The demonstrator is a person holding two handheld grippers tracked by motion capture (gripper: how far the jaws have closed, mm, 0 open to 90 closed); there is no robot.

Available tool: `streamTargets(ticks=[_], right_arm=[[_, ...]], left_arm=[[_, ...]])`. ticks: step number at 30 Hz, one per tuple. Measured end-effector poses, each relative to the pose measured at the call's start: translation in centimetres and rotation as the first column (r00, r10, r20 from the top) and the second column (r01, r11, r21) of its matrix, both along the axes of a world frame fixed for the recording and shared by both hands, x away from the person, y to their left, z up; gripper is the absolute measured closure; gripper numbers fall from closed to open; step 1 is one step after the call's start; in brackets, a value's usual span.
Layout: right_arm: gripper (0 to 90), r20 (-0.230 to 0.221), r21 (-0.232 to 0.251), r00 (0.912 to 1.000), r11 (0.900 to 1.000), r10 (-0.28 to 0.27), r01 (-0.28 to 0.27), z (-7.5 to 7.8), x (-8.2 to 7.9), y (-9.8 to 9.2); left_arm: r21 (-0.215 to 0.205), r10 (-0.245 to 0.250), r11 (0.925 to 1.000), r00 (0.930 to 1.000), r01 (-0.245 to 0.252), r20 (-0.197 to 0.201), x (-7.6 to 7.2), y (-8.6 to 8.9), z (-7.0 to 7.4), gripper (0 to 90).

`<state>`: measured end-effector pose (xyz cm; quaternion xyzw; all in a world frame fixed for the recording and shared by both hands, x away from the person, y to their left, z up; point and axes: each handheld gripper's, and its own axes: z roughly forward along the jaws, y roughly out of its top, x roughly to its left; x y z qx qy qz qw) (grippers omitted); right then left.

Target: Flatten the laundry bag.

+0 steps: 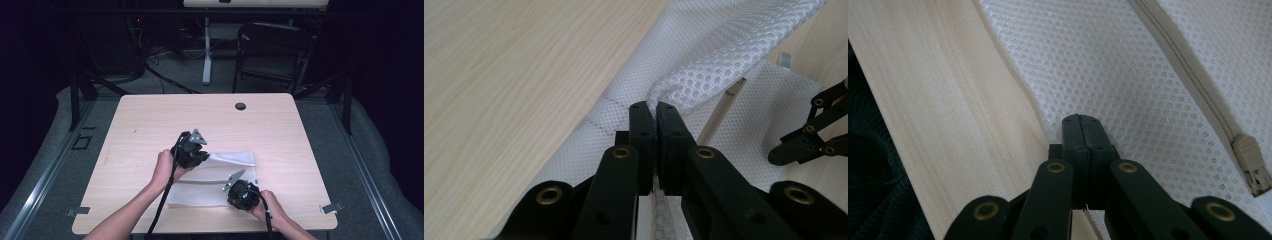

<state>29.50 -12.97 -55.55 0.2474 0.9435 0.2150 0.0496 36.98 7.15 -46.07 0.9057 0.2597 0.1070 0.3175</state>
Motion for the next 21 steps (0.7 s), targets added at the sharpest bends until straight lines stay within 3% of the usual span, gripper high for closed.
streamTargets(ticks=[21], right_arm=[[90.0,-0.028,0.003,0.9996,1.0,-0.009,0.009,0.1,-0.3,0.1]], left_arm=[[0.032,0.046,0.9983,0.9968,-0.048,0.065,2.0,-0.2,1.9,87.0]])
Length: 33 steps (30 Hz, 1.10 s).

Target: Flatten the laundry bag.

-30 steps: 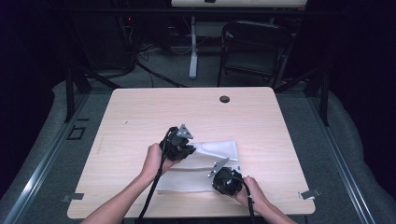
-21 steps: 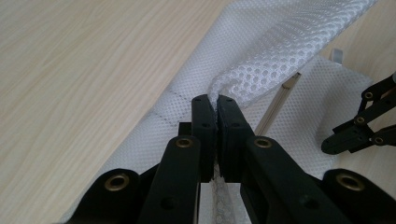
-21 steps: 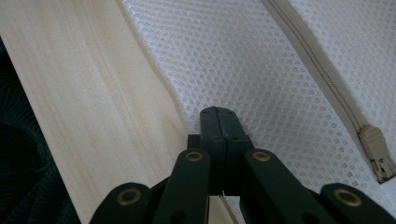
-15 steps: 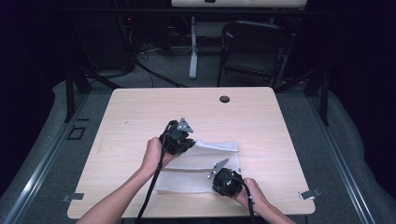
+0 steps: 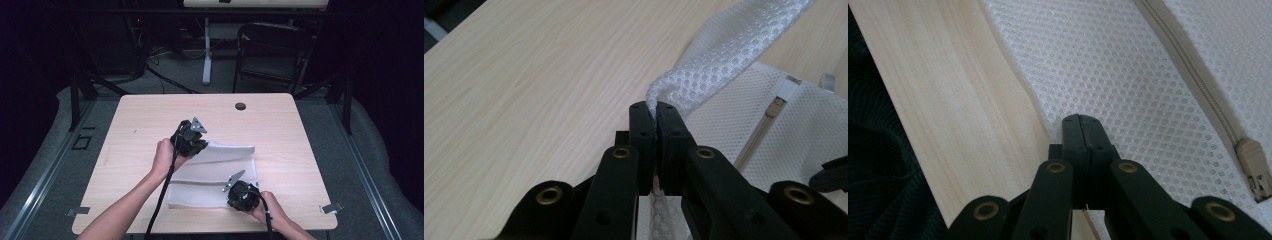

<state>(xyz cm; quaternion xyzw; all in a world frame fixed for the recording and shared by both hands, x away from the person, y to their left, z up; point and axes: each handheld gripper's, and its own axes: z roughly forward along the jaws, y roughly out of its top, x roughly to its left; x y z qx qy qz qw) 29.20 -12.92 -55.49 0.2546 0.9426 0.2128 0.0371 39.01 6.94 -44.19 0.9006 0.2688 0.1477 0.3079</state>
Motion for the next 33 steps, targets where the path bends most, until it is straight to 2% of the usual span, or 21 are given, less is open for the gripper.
streamTargets(ticks=[4,15,20,22,26,27,29,33], right_arm=[[90.0,-0.003,-0.002,1.0,1.0,0.001,-0.001,0.0,0.0,0.0],[90.0,-0.008,-0.013,0.9999,1.0,0.013,-0.014,0.1,-0.1,0.0],[90.0,-0.029,-0.01,0.9994,1.0,0.017,-0.017,0.1,-0.2,-0.1],[90.0,-0.034,-0.008,0.9992,1.0,0.021,-0.021,0.1,-0.2,-0.1],[90.0,-0.037,-0.003,0.999,1.0,0.023,-0.024,0.1,-0.2,-0.2],[90.0,-0.044,0.003,0.9988,1.0,0.021,-0.021,0.1,-0.3,-0.1],[90.0,-0.055,0.004,0.998,1.0,0.029,-0.029,0.1,-0.3,-0.2],[90.0,-0.052,0.005,0.9983,1.0,0.027,-0.027,0.1,-0.5,-0.2]], left_arm=[[0.011,0.006,0.9999,0.9999,-0.006,0.012,0.3,-0.1,0.4,87.0],[0.005,0.023,0.9997,0.9992,-0.023,0.033,1.0,-0.4,1.1,87.0],[0.003,0.034,0.9994,0.9986,-0.034,0.04,1.3,-0.4,1.3,87.0],[-0.006,0.044,0.999,0.998,-0.044,0.045,1.4,-0.4,1.3,87.1],[0.001,0.052,0.9986,0.9972,-0.052,0.053,1.9,-0.5,1.4,87.0],[-0.01,0.063,0.998,0.9965,-0.062,0.055,2.0,-0.6,1.4,87.0],[-0.004,0.065,0.9979,0.9962,-0.064,0.059,2.2,-0.6,1.4,87.0],[-0.004,0.081,0.9967,0.9942,-0.081,0.071,2.8,-0.9,1.2,87.0]])
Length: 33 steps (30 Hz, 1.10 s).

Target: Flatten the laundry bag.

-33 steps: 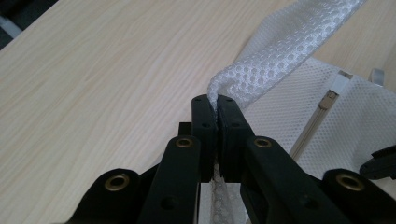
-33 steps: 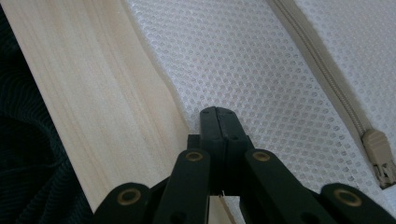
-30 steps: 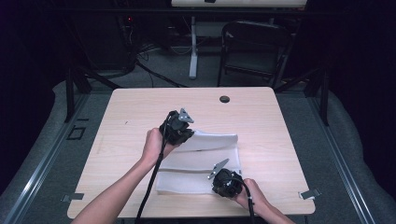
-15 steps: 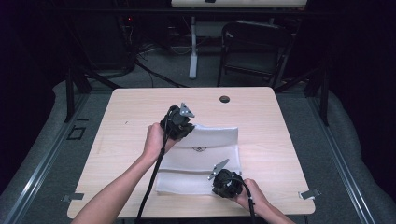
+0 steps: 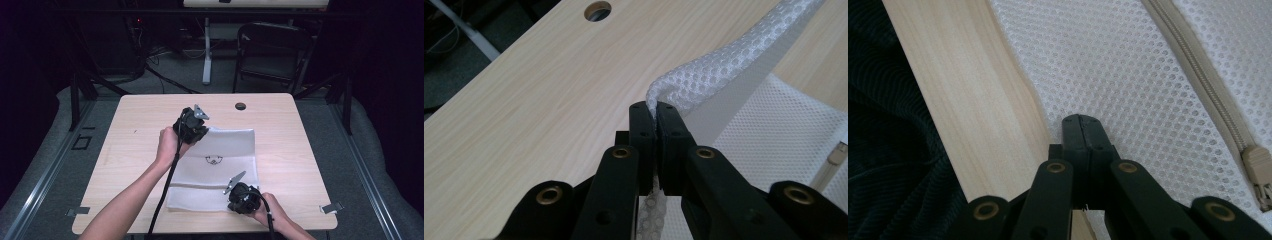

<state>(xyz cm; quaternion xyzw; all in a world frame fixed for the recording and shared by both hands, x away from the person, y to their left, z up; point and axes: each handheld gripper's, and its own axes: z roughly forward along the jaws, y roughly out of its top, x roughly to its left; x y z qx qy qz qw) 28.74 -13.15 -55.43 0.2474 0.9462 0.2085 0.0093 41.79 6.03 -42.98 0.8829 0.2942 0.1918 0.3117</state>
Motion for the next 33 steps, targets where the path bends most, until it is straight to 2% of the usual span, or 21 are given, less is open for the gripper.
streamTargets(ticks=[6,8,19,24,33], right_arm=[[90.0,-0.012,-0.003,0.9999,1.0,0.012,-0.012,0.0,-0.1,-0.1],[90.0,-0.019,0.014,0.9998,1.0,-0.001,0.002,0.0,-0.3,0.0],[90.0,-0.025,-0.007,0.9997,1.0,0.003,-0.003,0.1,-0.5,0.1],[90.0,-0.03,0.011,0.9995,1.0,-0.007,0.008,0.0,-0.6,0.2],[90.0,-0.03,0.02,0.9995,1.0,-0.012,0.013,0.0,-0.6,0.2]], left_arm=[[0.001,0.022,0.9998,0.9997,-0.022,0.008,1.0,-0.4,-0.3,87.0],[0.0,0.03,0.9996,0.9994,-0.03,0.016,1.3,-0.6,-0.5,87.0],[0.012,0.074,0.9972,0.997,-0.074,0.025,3.5,-1.5,-1.6,86.7],[0.021,0.095,0.9952,0.9952,-0.096,0.023,4.6,-2.0,-2.4,86.5],[0.008,0.132,0.9912,0.9911,-0.132,0.015,6.0,-2.3,-3.6,84.1]])
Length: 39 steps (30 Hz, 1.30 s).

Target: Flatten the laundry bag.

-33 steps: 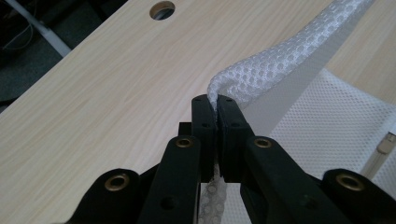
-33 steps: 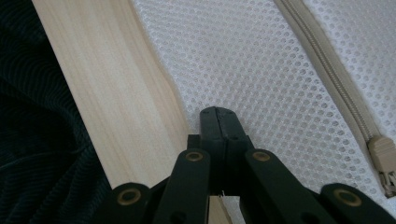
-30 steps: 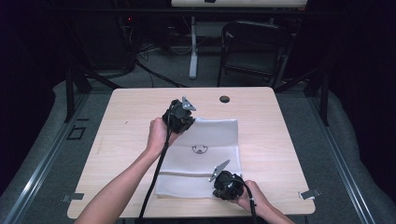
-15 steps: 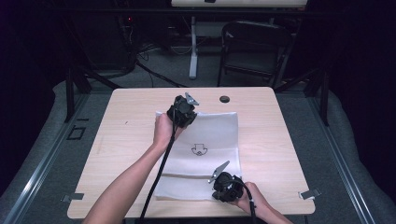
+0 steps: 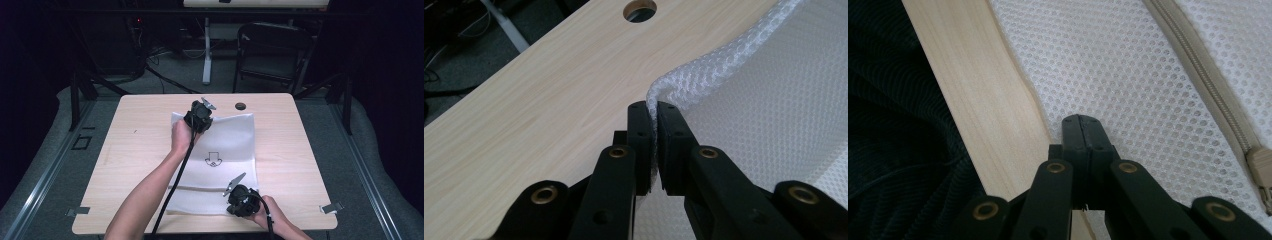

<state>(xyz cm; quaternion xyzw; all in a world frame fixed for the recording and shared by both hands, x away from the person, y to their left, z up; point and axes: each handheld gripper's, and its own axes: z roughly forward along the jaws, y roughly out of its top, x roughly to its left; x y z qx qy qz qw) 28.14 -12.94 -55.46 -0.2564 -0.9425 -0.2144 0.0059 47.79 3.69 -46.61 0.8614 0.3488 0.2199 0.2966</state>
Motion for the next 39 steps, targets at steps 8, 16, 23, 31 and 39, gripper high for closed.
streamTargets(ticks=[8,16,23,31,39], right_arm=[[81.3,0.001,0.033,1.0,0.999,-0.006,0.005,0.3,0.1,-0.4],[47.8,0.022,0.079,0.9968,0.994,-0.077,0.075,2.3,1.1,-2.5],[13.9,0.05,0.116,0.9889,0.984,-0.14,0.133,3.5,2.3,-5.0],[2.3,0.064,0.129,0.9793,0.975,-0.192,0.183,4.2,3.3,-7.0],[1.9,0.065,0.134,0.9682,0.964,-0.242,0.231,4.4,3.8,-8.3]], left_arm=[[-0.056,0.029,0.998,0.9996,-0.029,-0.003,0.7,0.9,0.1,42.4],[-0.083,0.005,0.9965,0.9989,-0.009,-0.046,-0.4,2.6,0.0,18.6],[-0.08,-0.054,0.9956,0.9958,0.048,-0.074,-2.9,3.6,-0.4,14.4],[-0.088,-0.134,0.9881,0.9873,0.126,-0.086,-7.3,4.6,-0.9,9.1],[-0.13,-0.194,0.975,0.9758,0.18,-0.101,-9.7,4.8,-1.1,7.0]])
